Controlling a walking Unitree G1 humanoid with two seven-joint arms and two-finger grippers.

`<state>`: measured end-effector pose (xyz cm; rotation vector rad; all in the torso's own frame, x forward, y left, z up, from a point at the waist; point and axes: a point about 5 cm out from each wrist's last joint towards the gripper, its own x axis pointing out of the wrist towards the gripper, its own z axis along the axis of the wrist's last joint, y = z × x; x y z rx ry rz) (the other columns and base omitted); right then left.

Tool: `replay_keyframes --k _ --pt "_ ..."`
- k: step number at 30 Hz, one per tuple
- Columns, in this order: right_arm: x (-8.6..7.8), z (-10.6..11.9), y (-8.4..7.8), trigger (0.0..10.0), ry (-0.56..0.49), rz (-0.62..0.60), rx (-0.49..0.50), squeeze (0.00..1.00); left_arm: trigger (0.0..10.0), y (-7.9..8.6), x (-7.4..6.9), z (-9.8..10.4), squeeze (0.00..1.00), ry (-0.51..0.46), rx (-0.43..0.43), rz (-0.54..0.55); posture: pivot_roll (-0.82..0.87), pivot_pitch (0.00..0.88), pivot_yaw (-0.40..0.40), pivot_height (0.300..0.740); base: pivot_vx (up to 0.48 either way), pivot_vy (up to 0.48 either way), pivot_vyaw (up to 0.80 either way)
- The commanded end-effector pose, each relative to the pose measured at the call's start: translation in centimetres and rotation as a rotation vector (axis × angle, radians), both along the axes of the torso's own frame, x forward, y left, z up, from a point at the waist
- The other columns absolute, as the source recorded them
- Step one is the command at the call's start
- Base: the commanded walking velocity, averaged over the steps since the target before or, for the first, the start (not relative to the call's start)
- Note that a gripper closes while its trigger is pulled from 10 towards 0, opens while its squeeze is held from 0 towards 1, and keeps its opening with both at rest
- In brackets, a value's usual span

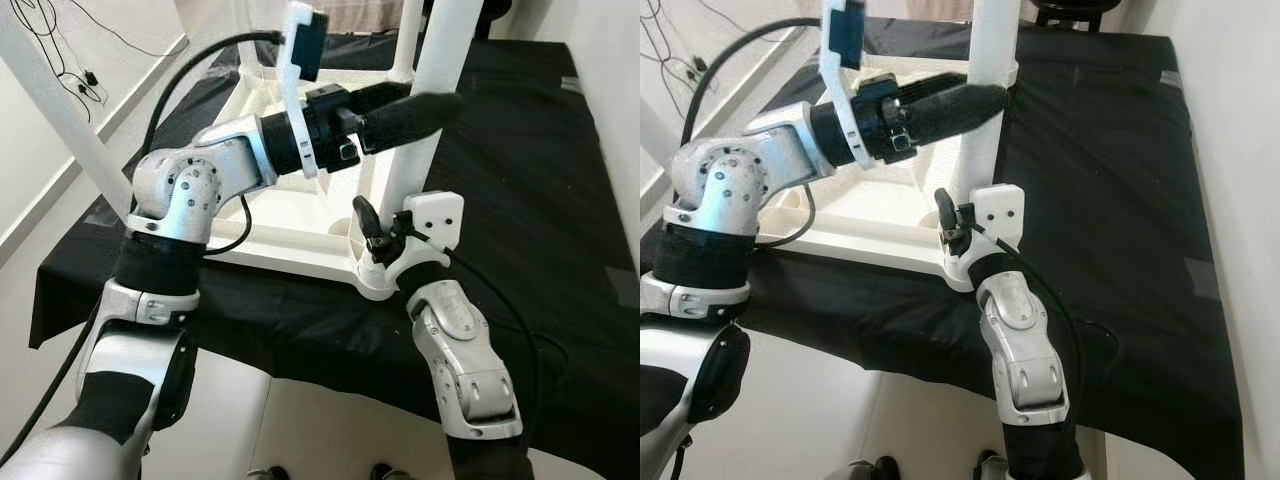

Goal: Building children table

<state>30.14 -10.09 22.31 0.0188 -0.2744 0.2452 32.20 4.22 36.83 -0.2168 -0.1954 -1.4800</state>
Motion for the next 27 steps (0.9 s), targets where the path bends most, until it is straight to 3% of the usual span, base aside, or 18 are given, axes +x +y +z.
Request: replay_keyframes --k 1,2,3,4,5,6,7,8,11,20,21,23,24,27 --pt "0.0 -1.4 1.0 10.0 0.064 0.055 0.033 0.0 10.0 -0.2 0.0 0.2 0.0 -0.062 0.068 -0.023 0.01 0.215 0.11 0.74 0.0 0.0 0.0" --pt "0.0 -1.4 1.0 10.0 0.064 0.055 0.033 0.0 10.0 -0.2 0.0 0.2 0.0 -0.062 0.068 -0.023 0.01 0.215 0.11 0.74 0.0 0.0 0.0" --pt "-0.1 -1.4 1.1 10.0 0.063 0.06 0.035 0.0 9.0 -0.3 0.0 0.4 0.0 -0.106 0.093 -0.017 0.01 0.214 0.11 0.74 0.0 0.0 0.0" --pt "-0.1 -1.4 1.1 10.0 0.062 0.064 0.037 0.0 6.2 -0.5 0.2 0.7 0.0 -0.143 0.111 -0.005 0.01 0.213 0.11 0.74 0.0 0.0 0.0" --pt "-0.1 -1.4 1.1 10.0 0.062 0.064 0.037 0.0 6.2 -0.5 0.2 0.7 0.0 -0.143 0.111 -0.005 0.01 0.213 0.11 0.74 0.0 0.0 0.0" --pt "-0.1 -1.4 1.2 10.0 0.061 0.066 0.038 0.0 3.5 -0.6 0.4 1.0 0.0 -0.169 0.122 0.011 0.02 0.214 0.111 0.74 0.0 0.0 0.0" --pt "-0.1 -1.4 1.2 10.0 0.061 0.066 0.038 0.0 3.5 -0.6 0.4 1.0 0.0 -0.169 0.122 0.011 0.02 0.214 0.111 0.74 0.0 0.0 0.0" --pt "0.0 -1.4 1.3 10.0 0.06 0.071 0.041 0.0 0.0 -0.6 0.7 1.7 0.0 -0.211 0.121 0.042 0.02 0.207 0.107 0.74 0.0 0.0 0.0" --pt "0.0 -1.2 1.5 10.0 0.056 0.084 0.047 0.0 0.0 -0.7 1.0 2.8 0.0 -0.293 0.106 0.102 0.02 0.203 0.105 0.74 0.0 0.0 0.0" --pt "0.1 -1.0 1.6 10.0 0.046 0.105 0.036 0.0 0.0 -1.2 1.1 3.2 0.0 -0.315 0.079 0.08 0.0 0.192 0.111 0.74 0.0 0.0 0.0" --pt "0.3 -0.9 1.2 10.0 0.045 0.104 0.026 0.33 0.0 -1.3 1.1 3.1 0.0 -0.316 0.076 0.074 0.0 0.189 0.111 0.74 0.0 0.0 0.0" --pt "0.4 -0.8 0.9 10.0 0.044 0.102 0.019 0.33 0.0 -1.3 1.1 3.1 0.0 -0.315 0.074 0.07 0.0 0.189 0.111 0.74 0.0 0.0 0.0" --pt "0.5 -0.6 0.6 10.0 0.04 0.109 0.018 1.0 0.0 -1.4 1.1 3.1 0.0 -0.314 0.073 0.068 0.0 0.187 0.112 0.74 0.0 0.0 0.0" --pt "0.9 0.2 -0.1 10.0 0.03 0.151 0.027 1.0 0.0 -1.4 1.3 3.0 0.0 -0.316 0.067 0.065 0.0 0.187 0.111 0.74 0.0 0.0 0.0"
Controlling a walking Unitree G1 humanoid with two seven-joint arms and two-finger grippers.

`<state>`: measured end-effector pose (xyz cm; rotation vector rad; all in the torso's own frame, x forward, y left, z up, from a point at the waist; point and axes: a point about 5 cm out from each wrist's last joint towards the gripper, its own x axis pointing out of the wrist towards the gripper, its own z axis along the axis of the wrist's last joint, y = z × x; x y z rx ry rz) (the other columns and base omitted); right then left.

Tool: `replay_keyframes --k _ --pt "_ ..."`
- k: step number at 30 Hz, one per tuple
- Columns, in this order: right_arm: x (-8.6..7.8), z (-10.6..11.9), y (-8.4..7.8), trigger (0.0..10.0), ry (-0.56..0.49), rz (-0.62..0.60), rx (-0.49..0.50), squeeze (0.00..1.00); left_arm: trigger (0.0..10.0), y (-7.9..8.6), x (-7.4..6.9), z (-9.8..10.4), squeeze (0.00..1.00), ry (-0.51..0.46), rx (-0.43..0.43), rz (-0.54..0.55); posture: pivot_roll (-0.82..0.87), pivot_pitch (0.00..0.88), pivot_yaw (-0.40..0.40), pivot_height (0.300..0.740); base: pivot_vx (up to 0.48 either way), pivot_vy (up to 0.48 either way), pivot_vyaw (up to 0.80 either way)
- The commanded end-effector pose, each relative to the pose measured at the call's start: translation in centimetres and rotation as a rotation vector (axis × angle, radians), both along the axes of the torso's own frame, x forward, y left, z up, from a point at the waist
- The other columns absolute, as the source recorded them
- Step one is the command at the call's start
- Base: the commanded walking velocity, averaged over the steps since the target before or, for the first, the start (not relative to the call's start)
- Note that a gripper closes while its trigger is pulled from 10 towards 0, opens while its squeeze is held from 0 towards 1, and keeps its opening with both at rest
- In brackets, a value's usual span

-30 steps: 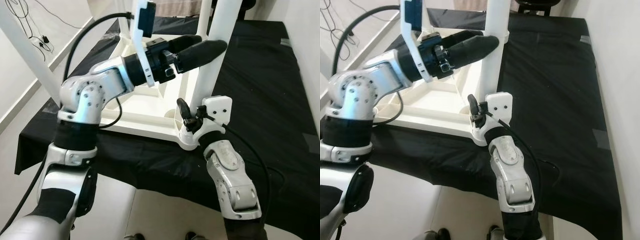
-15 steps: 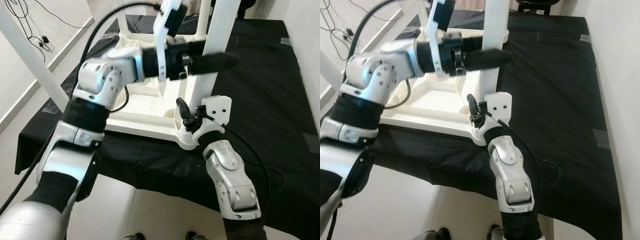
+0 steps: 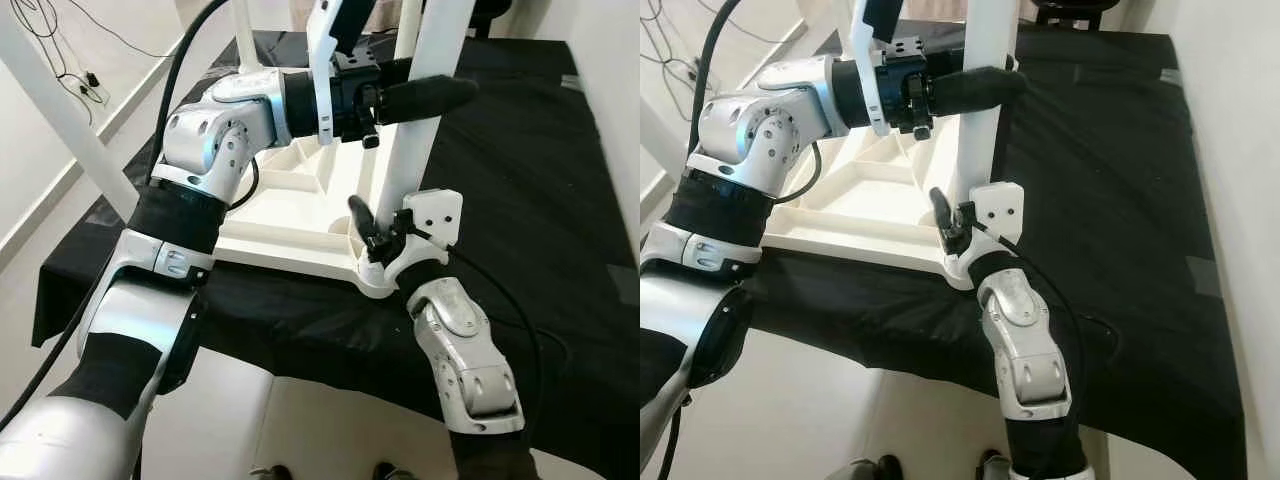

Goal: Building children table

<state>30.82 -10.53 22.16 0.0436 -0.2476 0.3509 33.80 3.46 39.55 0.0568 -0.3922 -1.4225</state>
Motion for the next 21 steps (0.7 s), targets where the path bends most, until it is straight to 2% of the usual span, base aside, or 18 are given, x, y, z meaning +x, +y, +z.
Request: replay_keyframes --k 1,3,4,6,7,8,9,11,12,15,20,21 --pt "0.2 0.3 0.4 10.0 0.003 0.043 0.02 1.0 0.0 -0.6 -0.3 0.3 0.0 -0.022 0.013 -0.022 0.0 0.187 0.111 0.74 0.0 0.0 0.0" --pt "0.8 2.5 -0.2 10.0 -0.043 0.186 -0.004 1.0 0.0 -0.6 -0.2 0.3 0.0 -0.019 0.007 -0.025 -0.01 0.186 0.109 0.74 0.0 0.0 0.0" --pt "0.8 2.5 -0.2 10.0 -0.043 0.186 -0.004 1.0 0.0 -0.6 -0.2 0.3 0.0 -0.019 0.007 -0.025 -0.01 0.186 0.109 0.74 0.0 0.0 0.0" --pt "1.3 3.9 -0.9 10.0 -0.056 0.284 -0.024 1.0 0.0 -0.5 -0.2 0.2 0.0 -0.017 0.004 -0.028 -0.01 0.186 0.106 0.74 0.0 0.0 0.0" --pt "1.4 4.7 -1.0 10.0 -0.071 0.377 -0.085 0.18 0.0 -0.6 -0.2 0.1 0.0 -0.017 0.004 -0.032 -0.01 0.185 0.104 0.74 0.0 0.0 0.0" --pt "1.4 5.2 -1.2 10.0 -0.079 0.438 -0.128 0.18 0.0 -0.6 -0.2 0.1 0.0 -0.017 0.004 -0.035 -0.01 0.185 0.104 0.74 0.0 0.0 0.0" --pt "1.1 5.5 -1.1 10.0 -0.087 0.548 -0.2 0.0 0.0 -0.6 -0.3 0.1 0.0 -0.018 0.004 -0.038 -0.02 0.184 0.103 0.74 0.0 0.0 0.0" --pt "1.0 5.7 -1.0 10.0 -0.087 0.664 -0.292 0.0 0.0 -0.7 -0.3 0.0 0.0 -0.02 0.003 -0.044 -0.02 0.186 0.099 0.74 0.0 0.0 0.0" --pt "1.0 5.7 -1.0 10.0 -0.087 0.664 -0.292 0.0 0.0 -0.7 -0.3 0.0 0.0 -0.02 0.003 -0.044 -0.02 0.186 0.099 0.74 0.0 0.0 0.0" --pt "1.6 5.8 -1.0 10.0 -0.055 0.786 -0.383 0.0 0.0 -0.9 -0.5 0.1 0.0 -0.029 0.002 -0.06 -0.03 0.189 0.094 0.74 0.0 0.0 0.0" --pt "2.5 5.4 -0.8 10.0 -0.004 0.838 -0.409 0.0 0.0 -1.0 -0.7 0.0 0.0 -0.04 0.006 -0.072 -0.02 0.19 0.091 0.74 0.0 0.0 0.0" --pt "3.0 5.0 -0.7 8.0 0.036 0.842 -0.417 0.0 0.0 -1.0 -0.8 0.0 0.0 -0.045 0.009 -0.077 -0.02 0.192 0.091 0.74 0.0 0.0 0.0"
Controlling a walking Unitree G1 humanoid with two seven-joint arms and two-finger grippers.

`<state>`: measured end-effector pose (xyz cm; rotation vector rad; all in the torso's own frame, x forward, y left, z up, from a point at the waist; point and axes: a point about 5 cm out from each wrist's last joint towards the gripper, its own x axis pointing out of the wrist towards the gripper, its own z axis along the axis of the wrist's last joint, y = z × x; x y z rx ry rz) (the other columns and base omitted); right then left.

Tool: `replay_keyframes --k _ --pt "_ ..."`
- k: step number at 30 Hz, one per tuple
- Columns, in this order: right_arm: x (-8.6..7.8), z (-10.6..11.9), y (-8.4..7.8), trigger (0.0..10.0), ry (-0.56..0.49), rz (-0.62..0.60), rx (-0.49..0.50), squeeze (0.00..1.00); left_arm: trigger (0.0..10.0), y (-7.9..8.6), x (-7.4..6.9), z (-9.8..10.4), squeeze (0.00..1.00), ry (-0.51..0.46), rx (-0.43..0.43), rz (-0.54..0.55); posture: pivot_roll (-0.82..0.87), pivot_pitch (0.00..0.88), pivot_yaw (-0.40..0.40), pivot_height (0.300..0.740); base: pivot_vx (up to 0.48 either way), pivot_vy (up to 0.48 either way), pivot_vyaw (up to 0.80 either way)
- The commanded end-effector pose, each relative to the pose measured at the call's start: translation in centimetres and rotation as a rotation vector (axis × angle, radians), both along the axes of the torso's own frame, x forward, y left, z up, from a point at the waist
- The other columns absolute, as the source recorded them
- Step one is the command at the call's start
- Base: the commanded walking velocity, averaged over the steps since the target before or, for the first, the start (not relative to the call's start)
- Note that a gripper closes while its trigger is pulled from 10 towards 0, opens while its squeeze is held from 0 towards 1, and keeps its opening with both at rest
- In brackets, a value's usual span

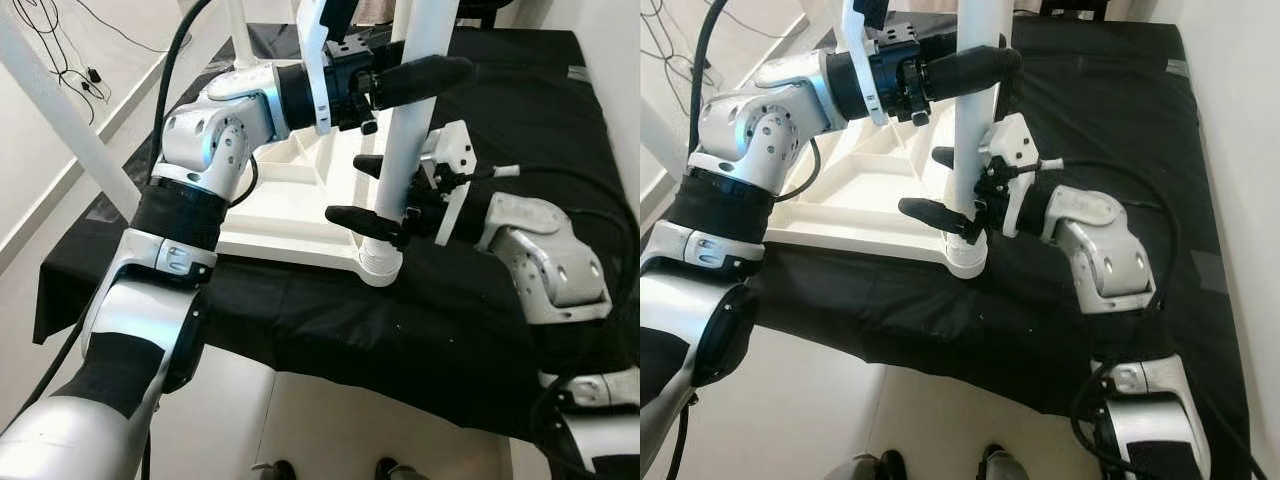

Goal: Building children table

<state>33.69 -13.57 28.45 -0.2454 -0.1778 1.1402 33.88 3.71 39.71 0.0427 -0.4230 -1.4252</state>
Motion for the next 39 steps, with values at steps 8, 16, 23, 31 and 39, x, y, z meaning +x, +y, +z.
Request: replay_keyframes --k 8,16,23,31,39 --pt "1.4 -2.9 2.8 0.0 0.165 0.109 -0.164 0.0 0.0 -1.0 -0.9 -0.1 0.0 -0.046 0.042 -0.069 -0.01 0.195 0.085 0.74 0.0 0.0 0.0" --pt "2.3 -2.7 3.1 0.0 0.159 0.063 -0.124 0.0 3.6 -0.7 -1.0 0.2 1.0 -0.067 0.042 -0.068 0.0 0.198 0.088 0.74 0.0 0.0 0.0" --pt "2.8 -3.1 3.0 0.0 0.161 -0.006 -0.082 0.0 10.0 -0.5 -1.1 0.1 1.0 -0.077 0.034 -0.049 -0.01 0.2 0.089 0.74 0.0 0.0 0.0" --pt "1.1 -3.9 2.9 0.0 0.114 -0.139 0.089 0.0 10.0 3.4 -1.6 0.9 1.0 0.001 -0.101 0.013 -0.01 0.216 0.083 0.74 0.0 0.0 0.0" --pt "0.4 -4.2 2.2 0.0 0.104 -0.158 0.176 0.0 10.0 5.9 -3.2 -0.4 1.0 0.059 -0.138 -0.011 -0.01 0.218 0.08 0.74 0.0 0.0 0.0"
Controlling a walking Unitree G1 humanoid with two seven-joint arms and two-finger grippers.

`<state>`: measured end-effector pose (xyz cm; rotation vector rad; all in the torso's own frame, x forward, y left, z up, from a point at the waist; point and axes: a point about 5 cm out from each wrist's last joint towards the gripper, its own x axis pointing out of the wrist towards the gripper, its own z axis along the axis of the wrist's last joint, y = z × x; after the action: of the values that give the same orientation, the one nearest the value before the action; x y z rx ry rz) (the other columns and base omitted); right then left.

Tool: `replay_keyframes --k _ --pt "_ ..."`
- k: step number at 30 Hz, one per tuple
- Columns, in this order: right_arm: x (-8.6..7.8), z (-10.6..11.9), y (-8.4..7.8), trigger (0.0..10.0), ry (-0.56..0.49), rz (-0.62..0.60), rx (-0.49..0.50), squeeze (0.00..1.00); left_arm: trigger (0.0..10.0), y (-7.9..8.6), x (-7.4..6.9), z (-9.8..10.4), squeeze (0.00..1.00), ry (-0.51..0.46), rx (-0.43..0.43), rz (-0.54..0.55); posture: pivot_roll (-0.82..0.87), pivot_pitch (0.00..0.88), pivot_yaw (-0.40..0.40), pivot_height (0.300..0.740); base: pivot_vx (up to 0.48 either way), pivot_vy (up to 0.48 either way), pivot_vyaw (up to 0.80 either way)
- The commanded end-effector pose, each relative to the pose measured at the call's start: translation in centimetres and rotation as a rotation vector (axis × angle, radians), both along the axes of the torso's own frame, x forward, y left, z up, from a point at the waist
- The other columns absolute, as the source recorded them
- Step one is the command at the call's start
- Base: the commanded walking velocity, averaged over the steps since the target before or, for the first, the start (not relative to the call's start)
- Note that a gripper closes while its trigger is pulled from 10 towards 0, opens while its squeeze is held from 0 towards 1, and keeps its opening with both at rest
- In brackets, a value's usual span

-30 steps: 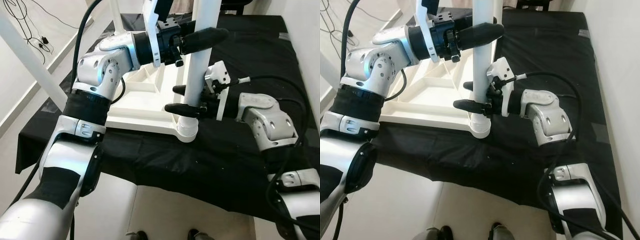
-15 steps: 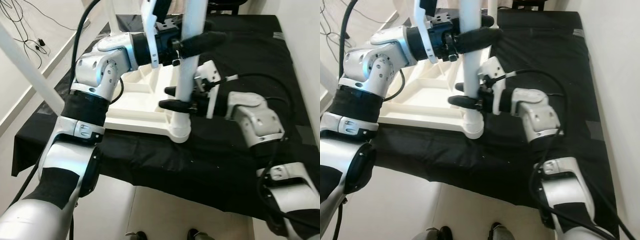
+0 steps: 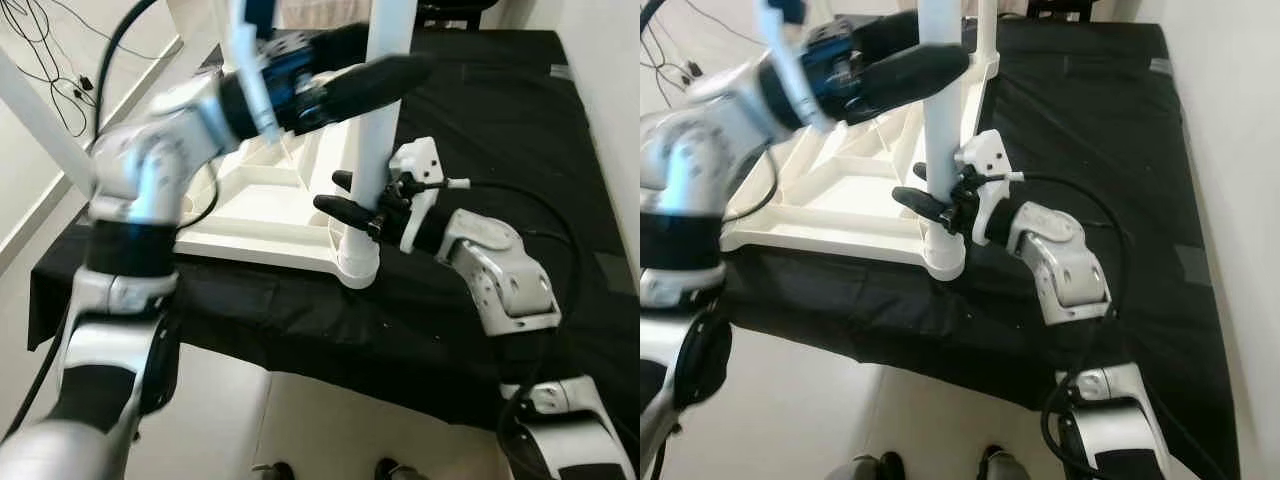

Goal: Building children table

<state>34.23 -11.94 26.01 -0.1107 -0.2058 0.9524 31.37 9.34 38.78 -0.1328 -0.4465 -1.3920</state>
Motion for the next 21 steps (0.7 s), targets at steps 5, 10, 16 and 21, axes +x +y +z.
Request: replay_keyframes --k 5,10,16,21 --pt "-1.2 -1.6 1.1 0.0 -0.027 0.041 -0.017 0.0 10.0 0.9 -1.2 -1.3 0.8 0.044 -0.035 0.037 -0.01 0.223 0.076 0.74 0.0 0.0 0.0" --pt "-1.6 -1.9 1.0 0.0 -0.044 0.043 -0.053 0.0 10.0 1.1 -3.1 -5.9 0.0 0.16 0.031 -0.003 0.0 0.227 0.082 0.74 0.0 0.0 0.0" --pt "-0.3 -0.8 -0.3 0.0 0.005 -0.015 0.037 0.0 10.0 1.1 -5.0 -9.7 0.0 0.27 0.069 -0.039 0.0 0.228 0.08 0.74 0.0 0.0 0.0" --pt "-0.3 -0.6 -0.3 0.0 0.059 0.059 0.029 0.0 10.0 1.0 -6.0 -11.1 0.0 0.329 0.053 -0.041 0.0 0.224 0.081 0.74 0.0 0.0 0.0"
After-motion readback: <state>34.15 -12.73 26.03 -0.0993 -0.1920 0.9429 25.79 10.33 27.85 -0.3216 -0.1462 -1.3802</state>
